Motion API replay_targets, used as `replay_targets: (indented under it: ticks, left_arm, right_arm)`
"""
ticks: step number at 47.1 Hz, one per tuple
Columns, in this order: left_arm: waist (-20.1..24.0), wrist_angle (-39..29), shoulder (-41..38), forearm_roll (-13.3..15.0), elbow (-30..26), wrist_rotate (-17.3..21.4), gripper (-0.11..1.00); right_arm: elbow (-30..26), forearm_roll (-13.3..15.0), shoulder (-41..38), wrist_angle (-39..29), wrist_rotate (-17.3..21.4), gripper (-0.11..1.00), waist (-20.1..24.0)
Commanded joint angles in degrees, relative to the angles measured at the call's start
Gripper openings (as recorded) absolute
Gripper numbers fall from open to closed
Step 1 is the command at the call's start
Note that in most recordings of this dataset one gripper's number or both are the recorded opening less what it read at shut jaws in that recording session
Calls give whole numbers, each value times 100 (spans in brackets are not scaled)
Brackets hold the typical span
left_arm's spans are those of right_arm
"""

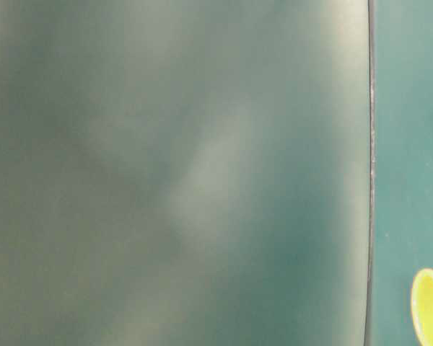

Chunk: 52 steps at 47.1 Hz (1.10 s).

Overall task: Move the cup backward with left arm.
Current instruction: 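Move the open left gripper right toward the orange cup, then close the left gripper around the orange cup's side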

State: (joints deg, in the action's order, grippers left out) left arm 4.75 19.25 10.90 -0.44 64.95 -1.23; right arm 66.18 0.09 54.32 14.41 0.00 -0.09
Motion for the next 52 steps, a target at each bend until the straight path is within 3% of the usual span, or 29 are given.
replay_targets:
  ticks: [1, 52]
  left_arm:
    - [-44, 70, -53, 0, -158, -9, 86]
    - [-202, 1582, -1529, 18, -773, -97, 86]
  right_arm:
    - [-185, 0, -18, 9, 0, 0, -9]
    - [-264, 0, -26, 9, 9, 0, -9]
